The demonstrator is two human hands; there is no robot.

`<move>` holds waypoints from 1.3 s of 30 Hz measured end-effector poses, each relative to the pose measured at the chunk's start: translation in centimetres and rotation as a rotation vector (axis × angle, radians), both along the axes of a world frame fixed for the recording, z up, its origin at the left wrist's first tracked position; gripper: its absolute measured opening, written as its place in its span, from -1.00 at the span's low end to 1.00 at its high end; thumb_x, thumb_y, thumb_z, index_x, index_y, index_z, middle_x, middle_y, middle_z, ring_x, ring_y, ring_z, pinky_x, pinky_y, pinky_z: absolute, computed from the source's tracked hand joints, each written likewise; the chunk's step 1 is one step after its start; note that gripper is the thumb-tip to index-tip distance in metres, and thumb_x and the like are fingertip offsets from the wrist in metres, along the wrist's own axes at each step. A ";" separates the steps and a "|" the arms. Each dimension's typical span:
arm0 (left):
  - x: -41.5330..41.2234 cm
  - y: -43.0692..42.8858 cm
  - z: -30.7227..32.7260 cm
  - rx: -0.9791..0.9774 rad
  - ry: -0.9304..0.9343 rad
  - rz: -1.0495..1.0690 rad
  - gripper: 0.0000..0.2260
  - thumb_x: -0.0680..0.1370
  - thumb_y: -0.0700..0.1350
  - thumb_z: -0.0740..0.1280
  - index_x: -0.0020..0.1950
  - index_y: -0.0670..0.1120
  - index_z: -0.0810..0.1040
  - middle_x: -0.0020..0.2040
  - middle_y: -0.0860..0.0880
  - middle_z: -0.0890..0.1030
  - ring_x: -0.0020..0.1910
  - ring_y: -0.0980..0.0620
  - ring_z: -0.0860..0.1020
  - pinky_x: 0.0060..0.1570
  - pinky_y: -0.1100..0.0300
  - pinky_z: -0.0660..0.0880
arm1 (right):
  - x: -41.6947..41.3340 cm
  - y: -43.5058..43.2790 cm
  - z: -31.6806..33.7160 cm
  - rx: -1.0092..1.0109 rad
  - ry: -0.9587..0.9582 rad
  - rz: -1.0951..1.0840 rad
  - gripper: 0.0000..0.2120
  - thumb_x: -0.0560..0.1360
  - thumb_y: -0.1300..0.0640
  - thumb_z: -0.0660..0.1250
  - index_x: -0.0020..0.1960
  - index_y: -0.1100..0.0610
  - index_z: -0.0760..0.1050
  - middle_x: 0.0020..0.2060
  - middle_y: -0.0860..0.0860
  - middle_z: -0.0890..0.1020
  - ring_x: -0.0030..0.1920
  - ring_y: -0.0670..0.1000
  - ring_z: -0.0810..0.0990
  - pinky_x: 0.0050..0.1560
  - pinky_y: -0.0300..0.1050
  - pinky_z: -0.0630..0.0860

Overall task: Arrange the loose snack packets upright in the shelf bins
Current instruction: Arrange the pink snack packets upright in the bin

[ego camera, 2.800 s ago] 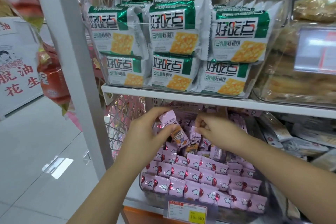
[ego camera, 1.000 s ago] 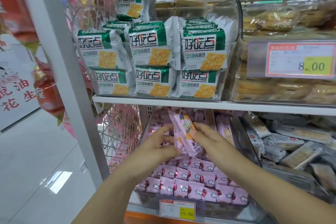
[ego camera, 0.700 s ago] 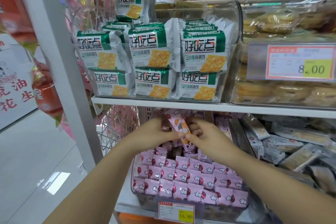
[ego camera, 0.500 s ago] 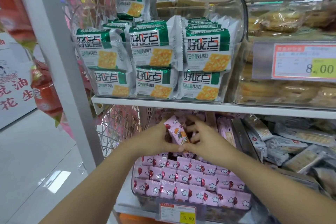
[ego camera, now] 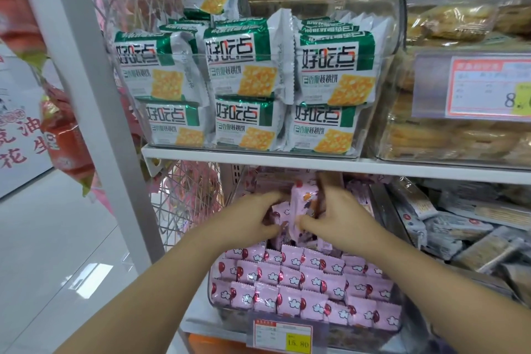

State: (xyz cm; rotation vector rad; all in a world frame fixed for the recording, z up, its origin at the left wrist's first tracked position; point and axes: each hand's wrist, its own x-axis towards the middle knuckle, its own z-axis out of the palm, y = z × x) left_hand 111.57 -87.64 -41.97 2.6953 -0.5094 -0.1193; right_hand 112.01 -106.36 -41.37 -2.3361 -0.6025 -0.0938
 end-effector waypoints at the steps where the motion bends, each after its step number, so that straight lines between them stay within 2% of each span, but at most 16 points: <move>1: -0.1 0.0 0.1 0.012 0.009 -0.011 -0.63 0.55 -0.11 0.32 0.35 0.02 0.39 -0.17 0.09 0.49 -0.35 0.20 0.42 -0.32 0.30 0.31 | 0.0 -0.3 0.1 0.002 -0.020 -0.064 -0.74 0.40 0.08 0.44 -0.17 0.06 0.33 -0.50 -0.08 0.40 -0.52 -0.15 0.36 -0.50 -0.30 0.25; 3: -0.2 0.0 0.3 0.051 0.022 -0.026 -0.64 0.55 -0.17 0.30 0.33 0.08 0.44 -0.14 0.07 0.51 -0.42 0.14 0.40 -0.39 0.38 0.24 | 0.0 -0.9 0.2 0.001 -0.048 -0.134 -0.65 0.40 0.01 0.47 -0.10 0.08 0.29 -0.47 -0.08 0.43 -0.48 -0.16 0.38 -0.50 -0.32 0.27; 5: -0.3 0.4 0.5 0.122 0.003 -0.050 -0.67 0.55 -0.16 0.30 0.28 0.11 0.50 0.00 0.10 0.54 -0.33 0.16 0.41 -0.25 0.33 0.27 | -0.2 -1.2 0.3 -0.004 -0.047 -0.138 -0.58 0.40 0.00 0.47 0.03 0.07 0.26 -0.42 -0.07 0.47 -0.42 -0.17 0.44 -0.45 -0.36 0.33; 8: -0.5 0.7 0.1 0.172 0.028 -0.076 -0.76 0.58 -0.07 0.28 0.22 0.15 0.57 0.08 0.19 0.57 -0.07 0.18 0.51 0.09 0.24 0.39 | -0.3 -1.4 0.1 0.001 -0.051 -0.108 -0.54 0.47 0.01 0.40 0.28 0.03 0.29 -0.39 -0.03 0.55 -0.40 -0.16 0.50 -0.42 -0.35 0.36; 10: -0.4 0.5 -0.5 0.264 0.027 -0.098 -0.78 0.60 -0.01 0.25 0.20 0.18 0.58 0.19 0.20 0.58 0.16 0.14 0.49 0.32 0.07 0.30 | -0.3 -1.5 0.1 0.001 -0.061 -0.101 -0.48 0.50 0.03 0.35 0.39 -0.04 0.24 -0.41 -0.03 0.54 -0.44 -0.19 0.49 -0.42 -0.37 0.36; 13: 0.1 0.1 -0.8 0.361 0.028 -0.122 -0.77 0.61 0.03 0.23 0.23 0.20 0.56 0.26 0.21 0.54 0.29 0.11 0.39 0.37 0.00 0.21 | -0.8 -2.0 0.3 0.030 -0.056 -0.112 -0.46 0.50 0.03 0.35 0.42 -0.08 0.23 -0.37 -0.07 0.54 -0.41 -0.20 0.49 -0.41 -0.38 0.36; 16: 0.2 0.4 0.1 0.196 0.133 -0.100 -0.78 0.60 -0.05 0.27 0.21 0.11 0.60 0.16 0.19 0.59 0.04 0.20 0.50 0.14 0.29 0.39 | -1.5 -2.8 0.0 0.100 -0.046 -0.137 -0.53 0.47 0.02 0.39 0.33 -0.09 0.33 -0.33 -0.05 0.55 -0.31 -0.10 0.56 -0.20 -0.10 0.56; 18: 0.3 0.7 0.9 0.024 0.121 -0.050 -0.81 0.59 -0.10 0.29 0.17 0.04 0.61 0.01 0.17 0.58 -0.07 0.20 0.53 0.06 0.30 0.46 | -1.7 -3.4 -0.3 0.155 -0.042 -0.158 -0.73 0.45 0.02 0.41 0.10 -0.03 0.43 -0.36 -0.08 0.55 -0.32 -0.07 0.57 -0.23 0.00 0.57; 21: 0.3 0.0 1.2 0.057 -0.005 -0.024 -0.69 0.60 -0.07 0.26 0.35 0.06 0.45 0.11 0.08 0.57 0.07 0.00 0.57 0.06 0.23 0.45 | -1.7 -3.7 -0.1 0.208 -0.070 -0.183 -0.83 0.44 0.06 0.42 -0.07 -0.02 0.43 -0.52 -0.21 0.51 -0.47 -0.16 0.48 -0.43 -0.28 0.41; 24: 0.7 -1.2 0.2 0.256 -0.015 -0.059 -0.57 0.63 0.02 0.18 0.50 0.07 0.25 0.39 0.04 0.45 0.24 0.00 0.49 0.29 0.08 0.35 | -1.9 -3.6 0.3 0.242 -0.103 -0.215 -0.72 0.46 0.09 0.41 0.10 -0.08 0.40 -0.47 -0.05 0.55 -0.39 -0.08 0.57 -0.29 -0.07 0.57; 26: 1.0 -1.1 -0.3 0.303 0.002 -0.084 -0.65 0.64 0.03 0.16 0.43 0.09 0.38 0.36 0.09 0.47 0.23 0.04 0.48 0.32 0.04 0.32 | -2.1 -3.6 0.4 0.247 -0.113 -0.230 -0.69 0.47 0.08 0.41 0.10 -0.12 0.35 -0.45 0.04 0.53 -0.33 -0.02 0.61 -0.24 -0.02 0.57; 29: 1.1 0.0 -0.5 0.309 0.004 -0.110 -0.71 0.64 -0.02 0.15 0.32 0.09 0.51 0.27 0.13 0.52 0.22 0.09 0.47 0.33 0.04 0.30 | -2.0 -3.8 0.0 0.218 -0.105 -0.233 -0.77 0.46 0.07 0.42 0.05 -0.01 0.42 -0.39 -0.01 0.54 -0.29 -0.07 0.61 -0.35 -0.29 0.50; 31: 1.0 0.8 -0.7 0.311 -0.001 -0.143 -0.70 0.64 -0.05 0.13 0.34 0.07 0.50 0.24 0.11 0.52 0.23 0.09 0.45 0.34 0.04 0.29 | -2.1 -3.8 -0.3 0.243 -0.075 -0.244 -0.81 0.45 0.07 0.43 -0.04 0.04 0.43 -0.42 -0.07 0.49 -0.29 -0.09 0.61 -0.38 -0.37 0.45; 35: 0.7 1.0 -0.3 0.330 0.057 -0.177 -0.67 0.66 -0.06 0.10 0.39 0.02 0.45 0.25 0.07 0.50 0.27 0.08 0.42 0.33 0.16 0.28 | -2.5 -4.2 -0.4 0.306 -0.033 -0.228 -0.81 0.44 0.07 0.42 -0.04 0.03 0.42 -0.24 -0.01 0.60 -0.20 -0.05 0.62 -0.14 -0.07 0.59; 37: 0.7 0.8 0.8 0.312 0.164 -0.145 -0.67 0.66 -0.02 0.10 0.41 0.03 0.43 0.30 0.07 0.48 0.28 0.08 0.41 0.33 0.15 0.30 | -2.8 -4.6 -0.2 0.342 -0.017 -0.227 -0.82 0.45 0.07 0.42 -0.11 0.01 0.41 -0.22 -0.03 0.61 -0.18 -0.06 0.62 -0.13 -0.06 0.58; 39: 1.1 0.6 2.1 0.262 0.280 -0.094 -0.65 0.64 0.03 0.16 0.43 0.08 0.38 0.36 0.10 0.45 0.29 0.10 0.42 0.30 0.21 0.31 | -3.3 -4.9 0.0 0.393 -0.012 -0.220 -0.77 0.45 0.09 0.42 -0.21 -0.03 0.35 -0.31 -0.13 0.59 -0.24 -0.12 0.60 -0.25 -0.16 0.55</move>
